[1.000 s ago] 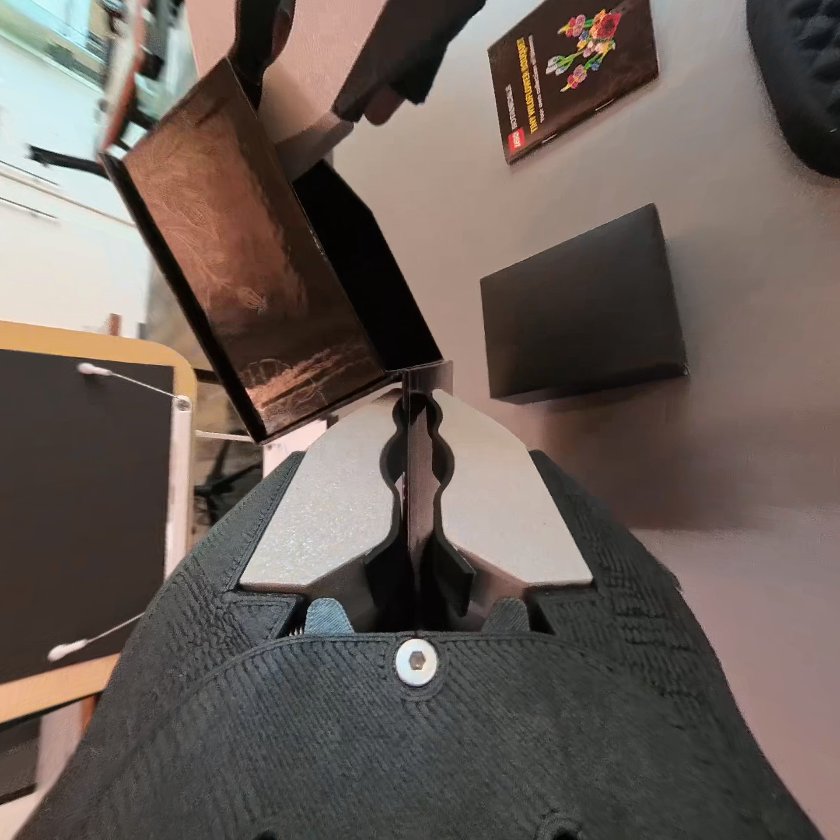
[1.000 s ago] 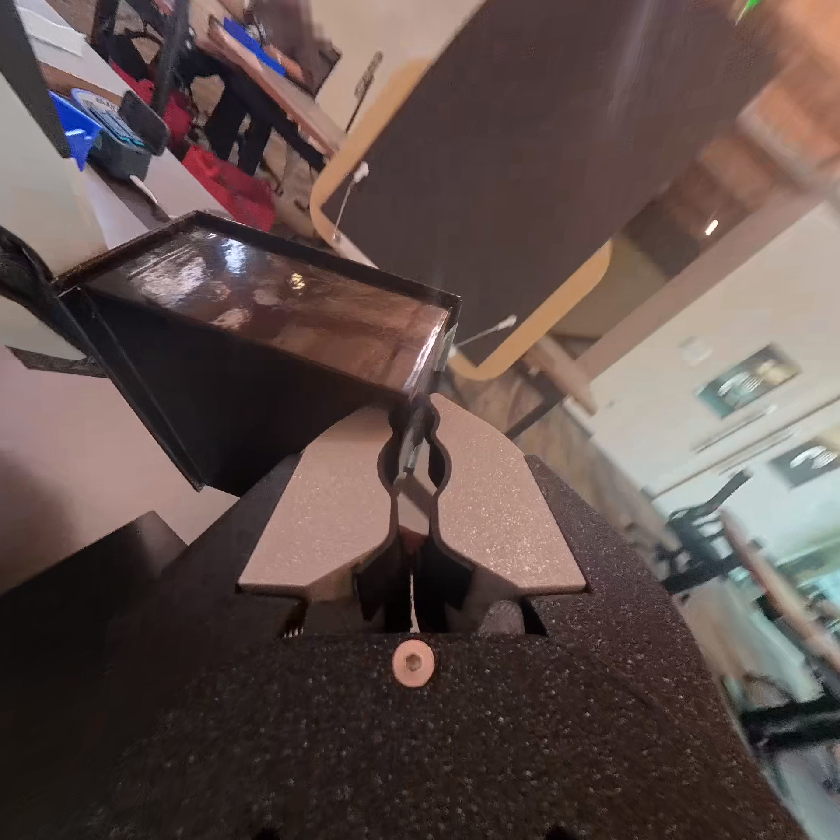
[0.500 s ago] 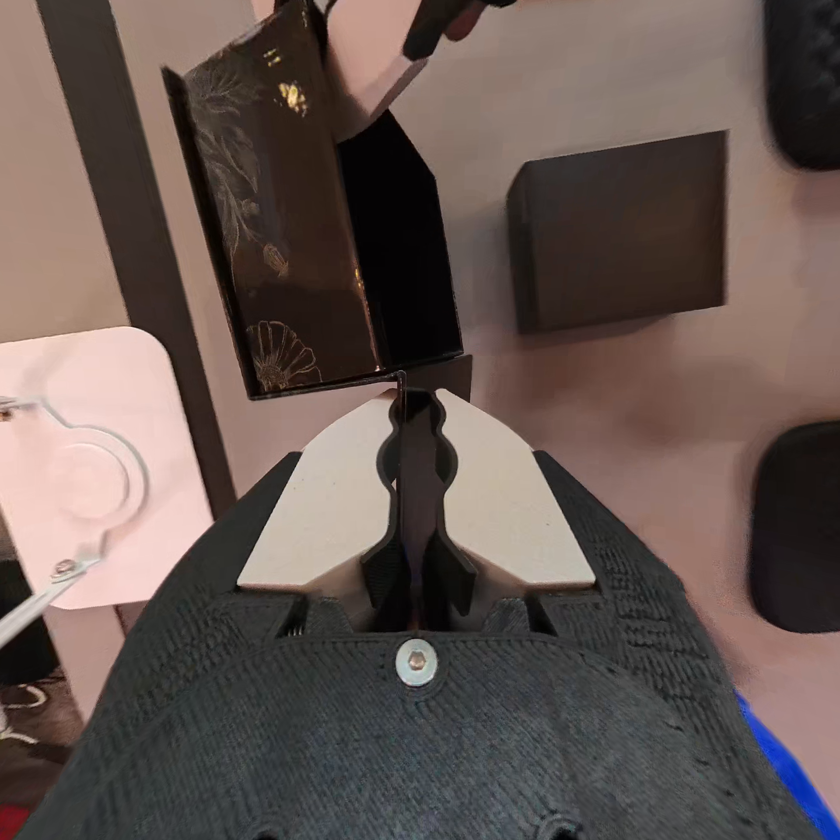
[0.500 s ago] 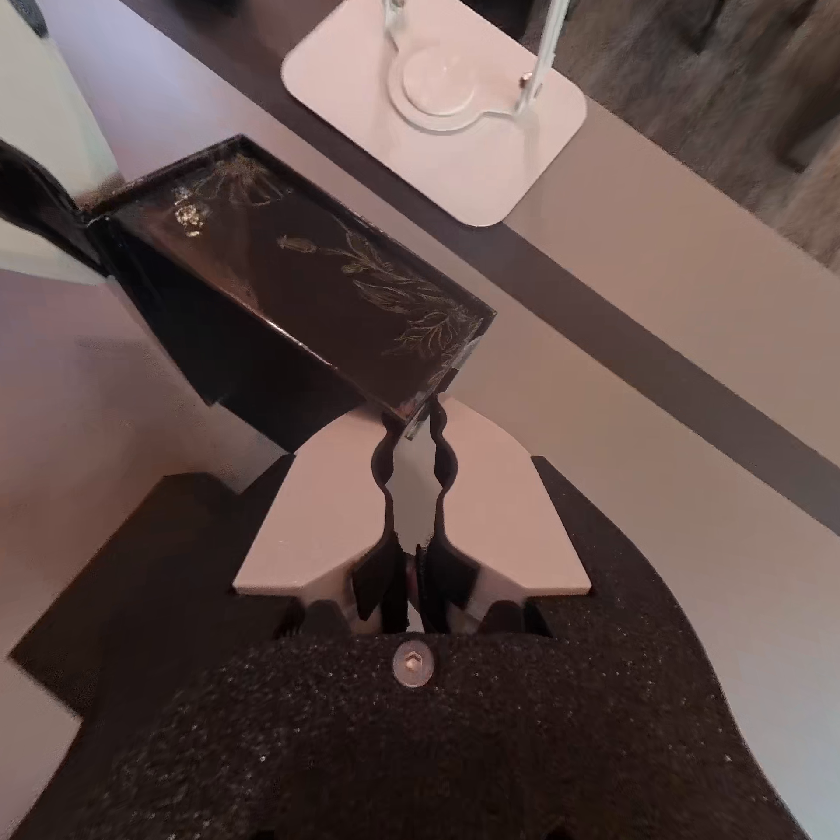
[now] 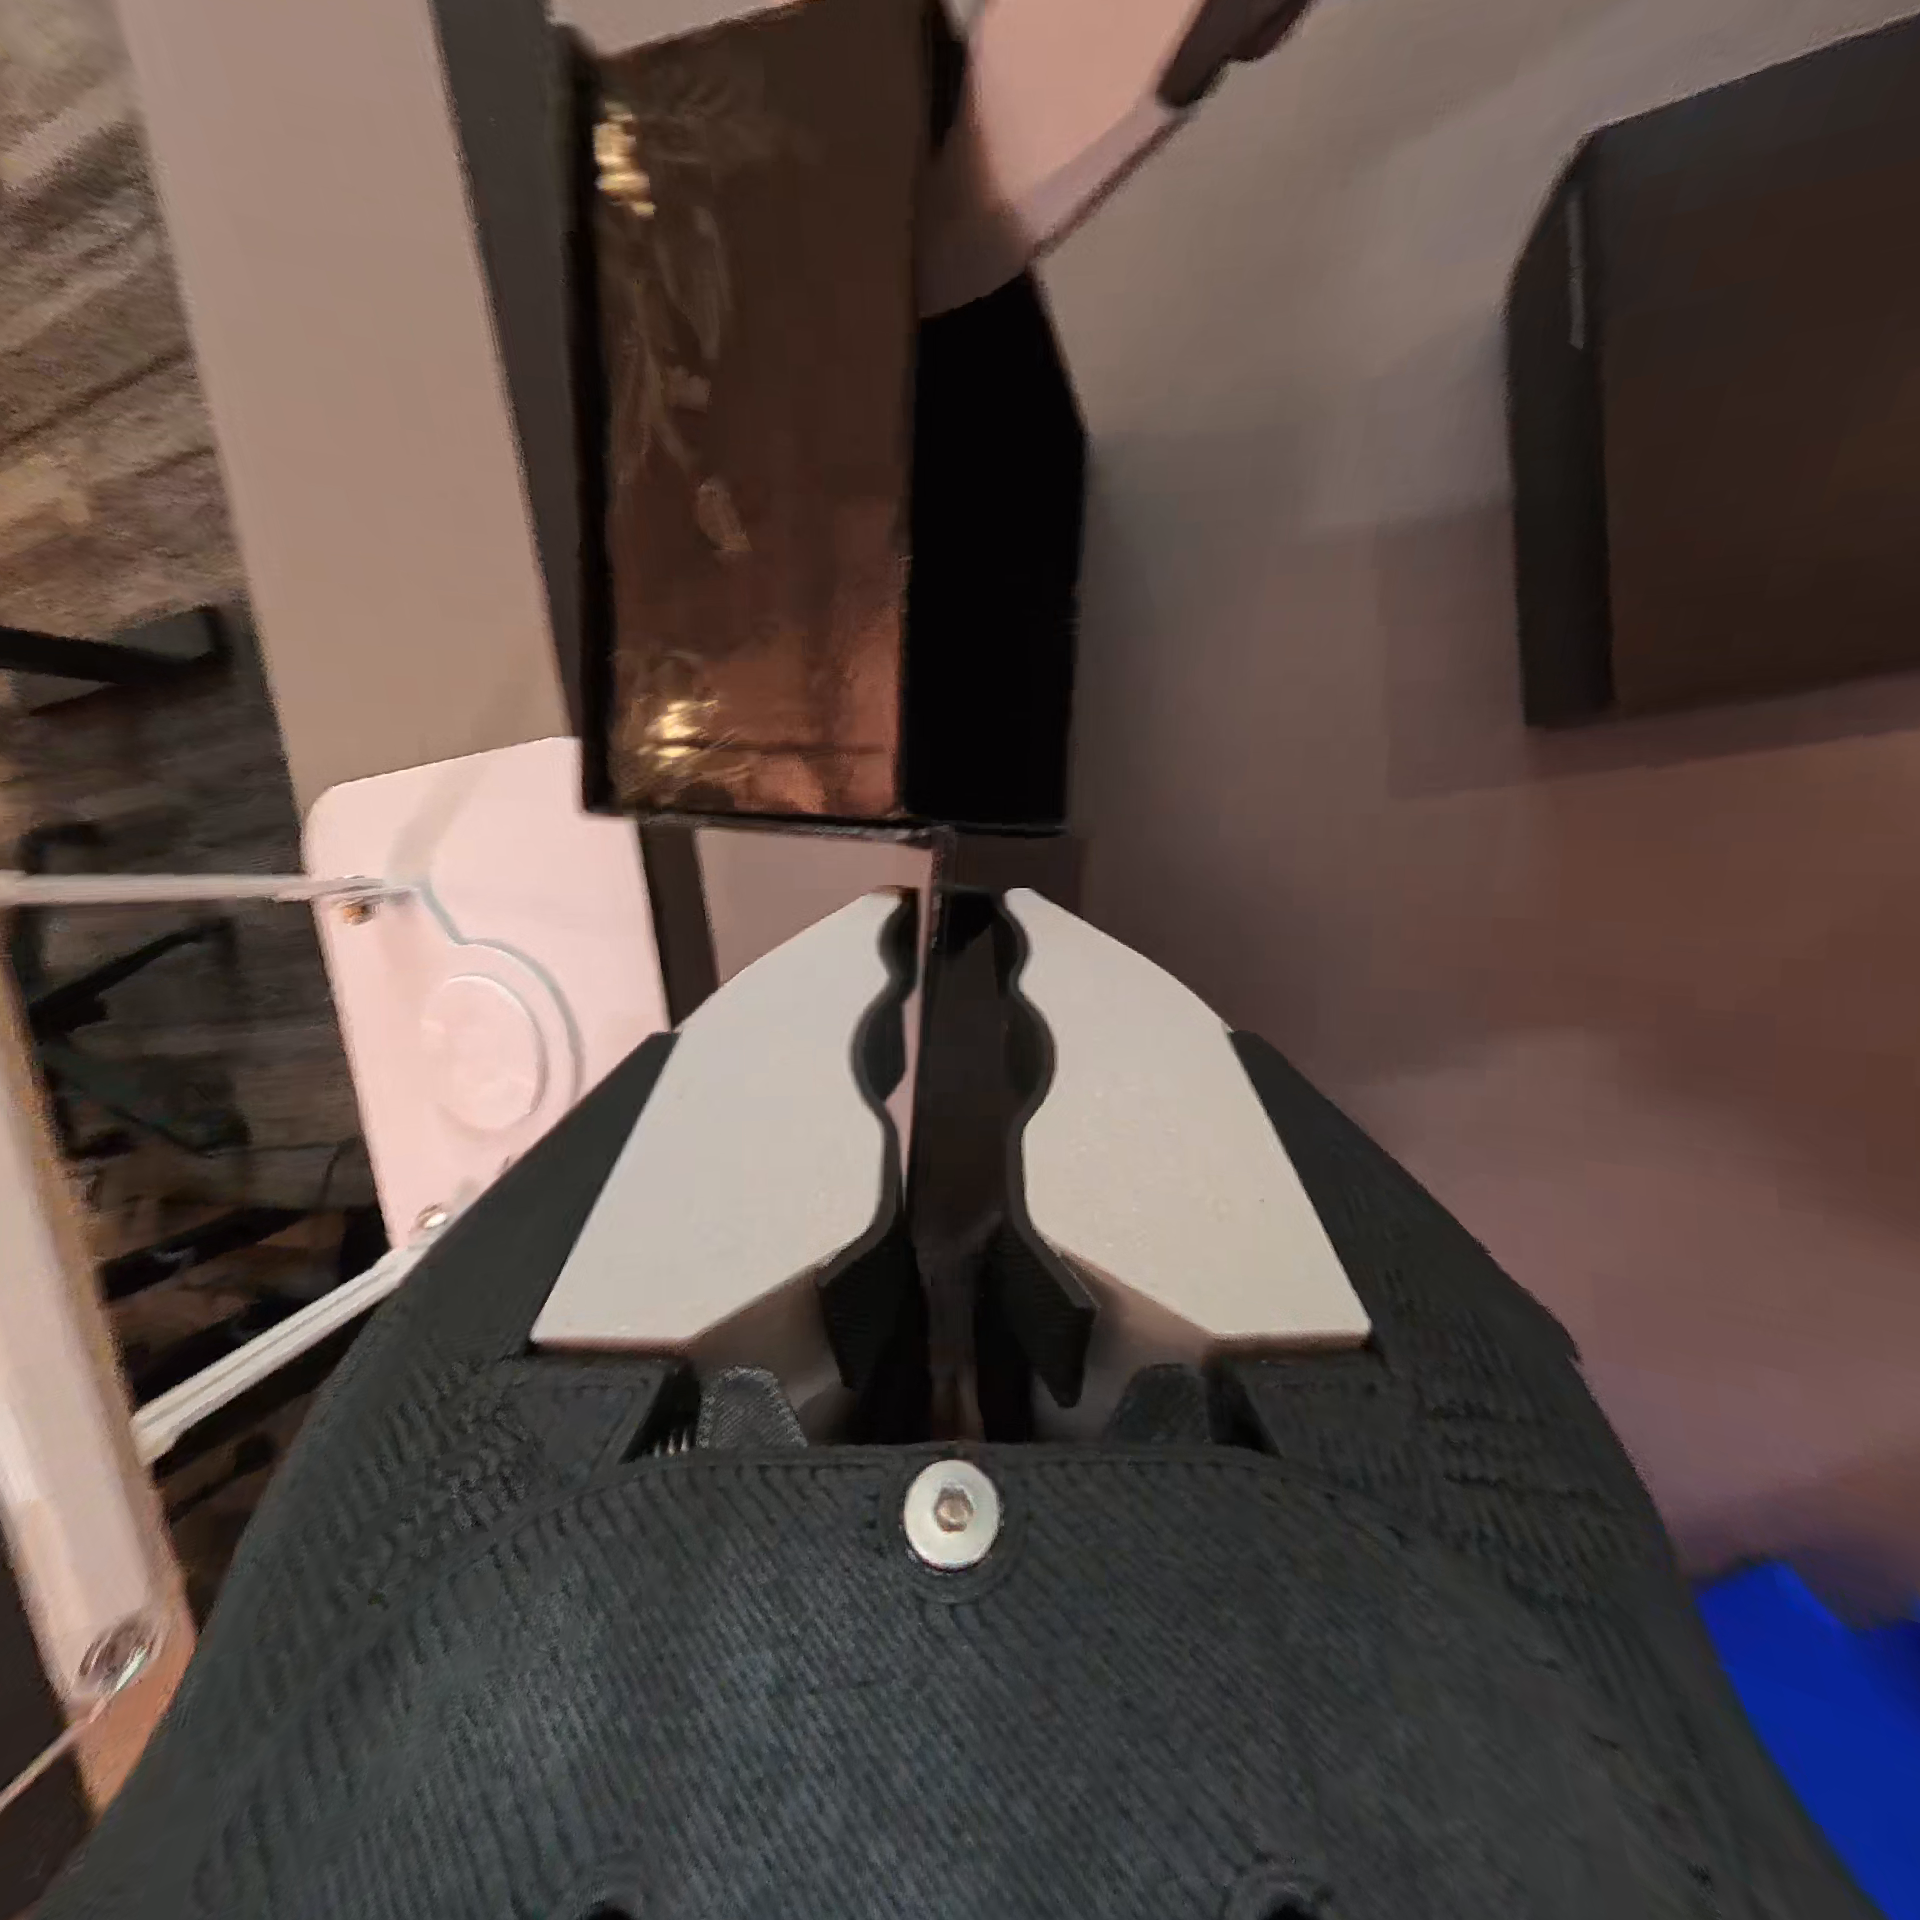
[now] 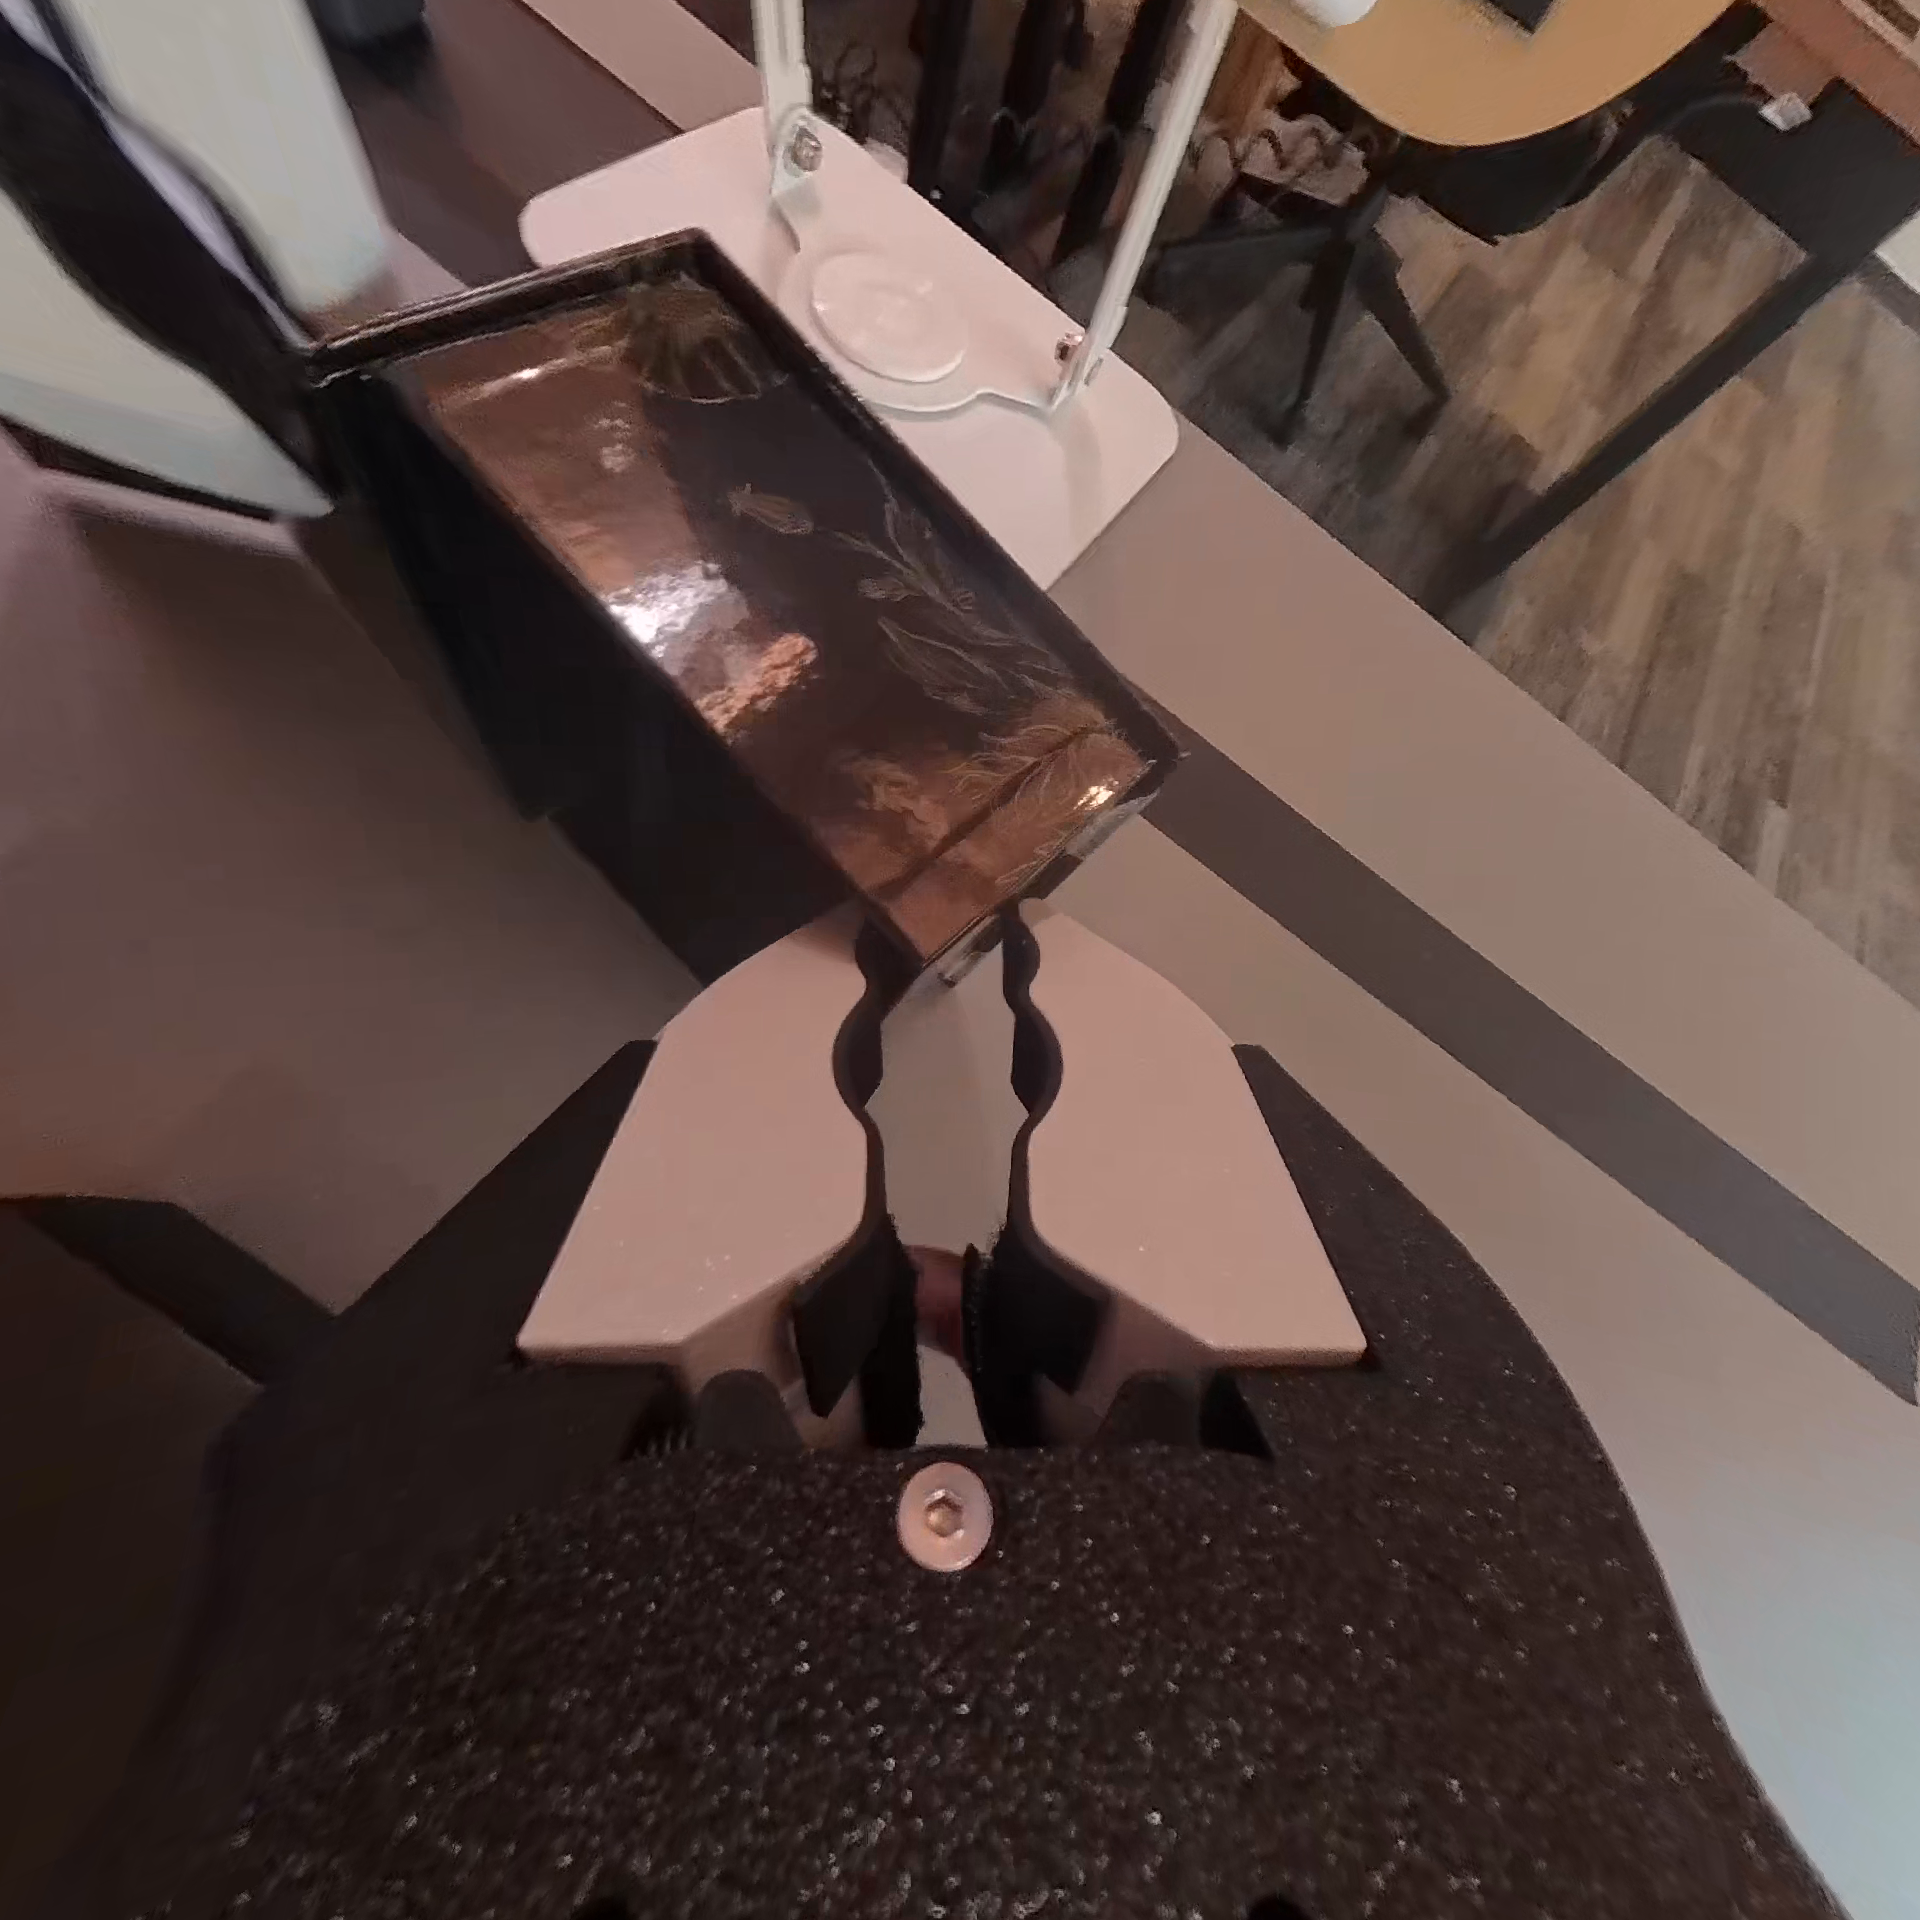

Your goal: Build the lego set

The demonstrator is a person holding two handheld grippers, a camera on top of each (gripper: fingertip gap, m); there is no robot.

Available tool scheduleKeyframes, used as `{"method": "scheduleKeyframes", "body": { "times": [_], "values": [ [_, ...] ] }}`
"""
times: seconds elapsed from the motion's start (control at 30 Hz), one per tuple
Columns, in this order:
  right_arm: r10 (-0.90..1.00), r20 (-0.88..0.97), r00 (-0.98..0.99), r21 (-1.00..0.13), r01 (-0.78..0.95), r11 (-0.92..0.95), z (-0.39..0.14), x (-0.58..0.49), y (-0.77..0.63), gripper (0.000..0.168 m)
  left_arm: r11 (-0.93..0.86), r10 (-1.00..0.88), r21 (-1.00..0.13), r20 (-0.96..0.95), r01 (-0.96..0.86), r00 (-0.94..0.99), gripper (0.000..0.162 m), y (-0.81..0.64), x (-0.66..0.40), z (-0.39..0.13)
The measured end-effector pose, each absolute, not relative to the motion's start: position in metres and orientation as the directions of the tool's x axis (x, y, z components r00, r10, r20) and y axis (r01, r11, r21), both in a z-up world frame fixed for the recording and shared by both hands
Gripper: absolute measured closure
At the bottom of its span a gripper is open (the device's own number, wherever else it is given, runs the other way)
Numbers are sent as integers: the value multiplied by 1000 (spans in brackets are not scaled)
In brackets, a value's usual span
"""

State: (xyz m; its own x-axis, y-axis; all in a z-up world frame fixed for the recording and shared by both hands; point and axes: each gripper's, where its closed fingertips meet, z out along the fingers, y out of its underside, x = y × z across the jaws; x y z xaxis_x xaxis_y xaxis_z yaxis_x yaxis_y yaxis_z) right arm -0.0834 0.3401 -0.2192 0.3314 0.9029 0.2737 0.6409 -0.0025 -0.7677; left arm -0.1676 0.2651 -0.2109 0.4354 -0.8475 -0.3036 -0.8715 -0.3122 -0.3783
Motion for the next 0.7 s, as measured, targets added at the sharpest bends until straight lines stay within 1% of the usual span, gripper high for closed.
{"method": "scheduleKeyframes", "body": {
  "times": [0.03, 0.07, 0.13, 0.17, 0.2, 0.27, 0.3, 0.33, 0.4, 0.43, 0.47, 0.5, 0.57, 0.63, 0.7],
  "values": [
    [919, 250, 305, -770, 638, -2, -220, -82, 337, 142, -316, -817, -397, -348, -861, 461, 141, 268, -171, -206],
    [936, 219, 274, -778, 628, -2, -218, -81, 333, 123, -311, -778, -433, -395, -846, 488, 138, 271, -175, -198],
    [965, 153, 215, -806, 592, -4, -211, -74, 330, 91, -268, -711, -540, -448, -798, 542, 122, 265, -181, -173],
    [977, 118, 177, -821, 571, -5, -207, -70, 329, 78, -242, -678, -605, -453, -759, 578, 115, 259, -186, -160],
    [987, 81, 136, -835, 550, -7, -204, -66, 328, 67, -228, -645, -669, -441, -708, 624, 110, 252, -194, -147],
    [997, 53, 53, -851, 526, 18, -199, -59, 330, 57, -254, -611, -764, -349, -593, 711, 97, 235, -217, -137],
    [997, 76, 10, -851, 522, 59, -200, -56, 331, 57, -301, -618, -787, -269, -538, 739, 86, 224, -229, -142],
    [994, 111, -24, -844, 525, 107, -204, -55, 333, 60, -363, -630, -797, -171, -483, 757, 81, 212, -239, -153],
    [983, 170, -65, -829, 530, 179, -213, -59, 338, 69, -479, -653, -793, 34, -377, 756, 83, 189, -247, -178],
    [982, 171, -78, -839, 512, 187, -217, -64, 337, 77, -523, -677, -774, 125, -355, 725, 89, 176, -244, -191],
    [983, 162, -90, -852, 490, 185, -219, -70, 335, 83, -560, -701, -737, 179, -378, 690, 98, 163, -240, -203],
    [983, 157, -101, -863, 470, 186, -222, -76, 332, 88, -576, -720, -697, 184, -427, 670, 103, 154, -237, -212],
    [978, 185, -98, -870, 447, 209, -225, -86, 332, 99, -515, -768, -672, 86, -532, 634, 117, 151, -229, -218],
    [971, 235, -55, -869, 435, 235, -226, -93, 336, 106, -429, -792, -667, -46, -609, 608, 122, 162, -217, -220],
    [968, 249, -7, -869, 440, 227, -226, -99, 340, 113, -392, -790, -653, -123, -648, 601, 123, 175, -203, -222]
  ]
}}
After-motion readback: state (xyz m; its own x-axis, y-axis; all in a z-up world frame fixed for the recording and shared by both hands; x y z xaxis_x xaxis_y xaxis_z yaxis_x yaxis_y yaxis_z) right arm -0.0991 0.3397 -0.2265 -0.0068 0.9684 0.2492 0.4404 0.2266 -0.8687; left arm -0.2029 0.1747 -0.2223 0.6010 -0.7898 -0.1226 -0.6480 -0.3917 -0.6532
